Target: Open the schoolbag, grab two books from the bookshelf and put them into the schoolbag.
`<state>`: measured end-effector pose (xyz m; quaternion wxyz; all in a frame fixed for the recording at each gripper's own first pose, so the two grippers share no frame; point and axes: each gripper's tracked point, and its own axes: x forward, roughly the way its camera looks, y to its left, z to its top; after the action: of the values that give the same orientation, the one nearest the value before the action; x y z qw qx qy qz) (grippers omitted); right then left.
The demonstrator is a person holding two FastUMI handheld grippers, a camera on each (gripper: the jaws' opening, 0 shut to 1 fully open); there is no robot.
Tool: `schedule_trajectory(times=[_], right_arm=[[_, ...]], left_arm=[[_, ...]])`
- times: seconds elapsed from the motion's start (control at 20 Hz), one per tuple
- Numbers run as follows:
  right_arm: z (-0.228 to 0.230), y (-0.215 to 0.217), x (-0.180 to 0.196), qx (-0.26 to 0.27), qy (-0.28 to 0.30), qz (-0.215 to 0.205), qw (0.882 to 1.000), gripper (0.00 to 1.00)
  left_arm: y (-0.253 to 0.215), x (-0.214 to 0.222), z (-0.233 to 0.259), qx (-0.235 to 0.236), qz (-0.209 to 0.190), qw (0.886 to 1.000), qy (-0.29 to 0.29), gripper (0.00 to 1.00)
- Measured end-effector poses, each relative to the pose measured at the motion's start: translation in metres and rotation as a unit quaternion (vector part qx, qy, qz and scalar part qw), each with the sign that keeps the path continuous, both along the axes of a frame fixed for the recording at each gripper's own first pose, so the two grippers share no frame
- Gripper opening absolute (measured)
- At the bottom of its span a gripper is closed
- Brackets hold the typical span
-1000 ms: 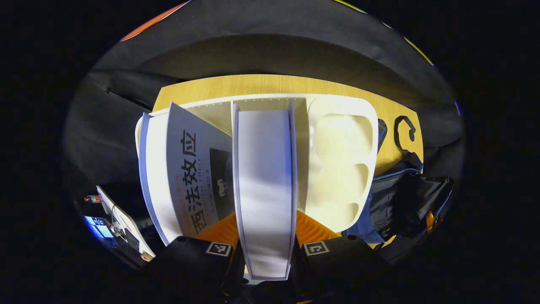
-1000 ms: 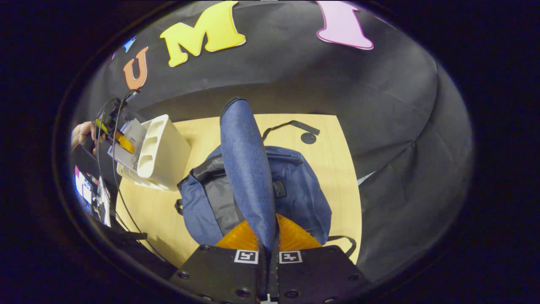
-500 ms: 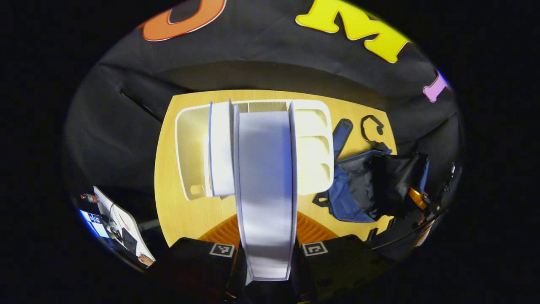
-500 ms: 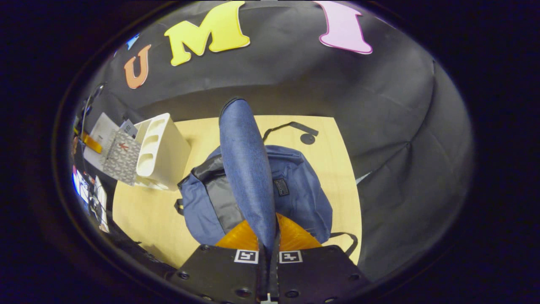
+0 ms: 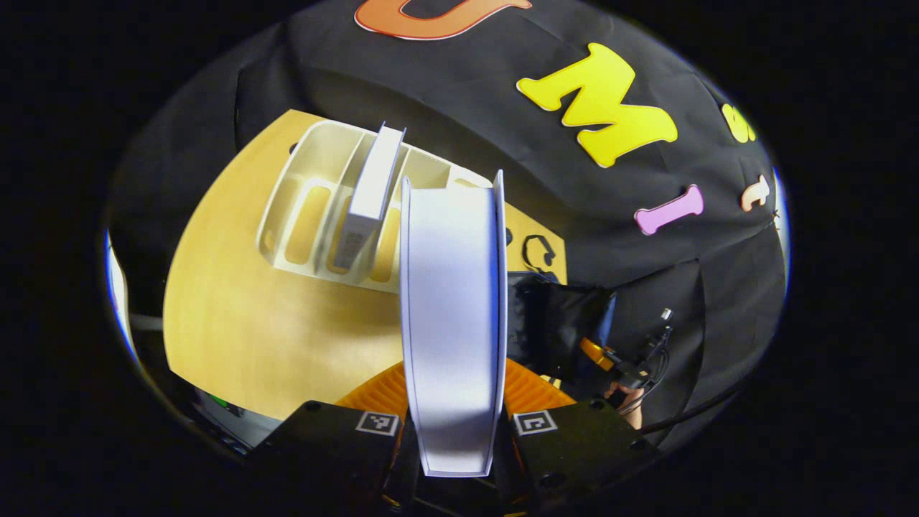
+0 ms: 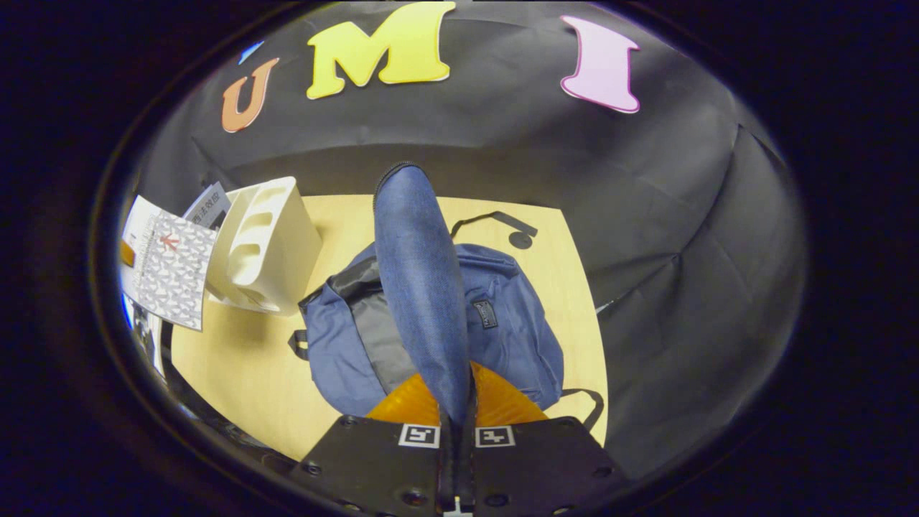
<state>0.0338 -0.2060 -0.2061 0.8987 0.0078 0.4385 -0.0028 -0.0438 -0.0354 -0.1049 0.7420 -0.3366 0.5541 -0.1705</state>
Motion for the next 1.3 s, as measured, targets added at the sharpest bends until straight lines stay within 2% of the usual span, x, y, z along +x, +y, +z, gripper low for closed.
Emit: schedule_trajectory(times=[0.1, 0.15, 0.2, 0.25, 0.5, 0.7, 0.85, 1.05, 1.1, 1.15, 1.2, 1.25, 1.3], right_arm=[[0.0, -0.001, 0.0, -0.003, -0.001, -0.001, 1.0, 0.03], [0.001, -0.002, 0.001, -0.001, -0.001, -0.002, 1.0, 0.03], [0.0, -0.003, 0.001, 0.001, -0.002, -0.001, 1.0, 0.03], [0.001, -0.005, 0.001, 0.002, -0.002, 0.0, 1.0, 0.04], [-0.002, -0.018, 0.003, 0.018, -0.011, 0.0, 1.0, 0.04], [-0.002, -0.022, 0.003, 0.03, -0.021, 0.004, 0.999, 0.03], [-0.005, -0.025, 0.003, 0.043, -0.021, 0.006, 0.999, 0.03], [-0.007, -0.027, 0.004, 0.051, -0.022, 0.009, 0.998, 0.03], [-0.007, -0.026, 0.004, 0.051, -0.022, 0.011, 0.998, 0.0], [-0.005, -0.026, 0.004, 0.049, -0.025, 0.012, 0.998, 0.03], [-0.003, -0.025, 0.005, 0.045, -0.027, 0.014, 0.999, 0.03], [-0.003, -0.024, 0.005, 0.042, -0.027, 0.017, 0.999, 0.03], [-0.003, -0.026, 0.006, 0.039, -0.028, 0.016, 0.999, 0.03]], left_arm=[[-0.033, -0.008, -0.004, -0.043, 0.007, 0.999, -0.003, 0.44], [-0.049, -0.011, -0.009, -0.049, 0.004, 0.999, -0.004, 0.43], [-0.067, -0.015, -0.015, -0.05, -0.002, 0.999, -0.005, 0.44], [-0.086, -0.017, -0.022, -0.051, -0.012, 0.999, -0.007, 0.48], [-0.195, -0.013, -0.06, -0.093, -0.019, 0.995, 0.012, 0.44], [-0.262, -0.006, -0.101, -0.091, -0.041, 0.995, -0.003, 0.44], [-0.292, 0.004, -0.128, -0.096, -0.054, 0.993, -0.031, 0.44], [-0.326, 0.004, -0.156, -0.135, -0.058, 0.989, -0.021, 0.44], [-0.334, 0.006, -0.162, -0.143, -0.058, 0.988, -0.018, 0.44], [-0.34, 0.01, -0.166, -0.151, -0.056, 0.987, -0.017, 0.44], [-0.347, 0.015, -0.173, -0.158, -0.053, 0.986, -0.016, 0.48], [-0.352, 0.02, -0.178, -0.165, -0.048, 0.985, -0.017, 0.44], [-0.357, 0.024, -0.182, -0.173, -0.043, 0.984, -0.015, 0.44]])
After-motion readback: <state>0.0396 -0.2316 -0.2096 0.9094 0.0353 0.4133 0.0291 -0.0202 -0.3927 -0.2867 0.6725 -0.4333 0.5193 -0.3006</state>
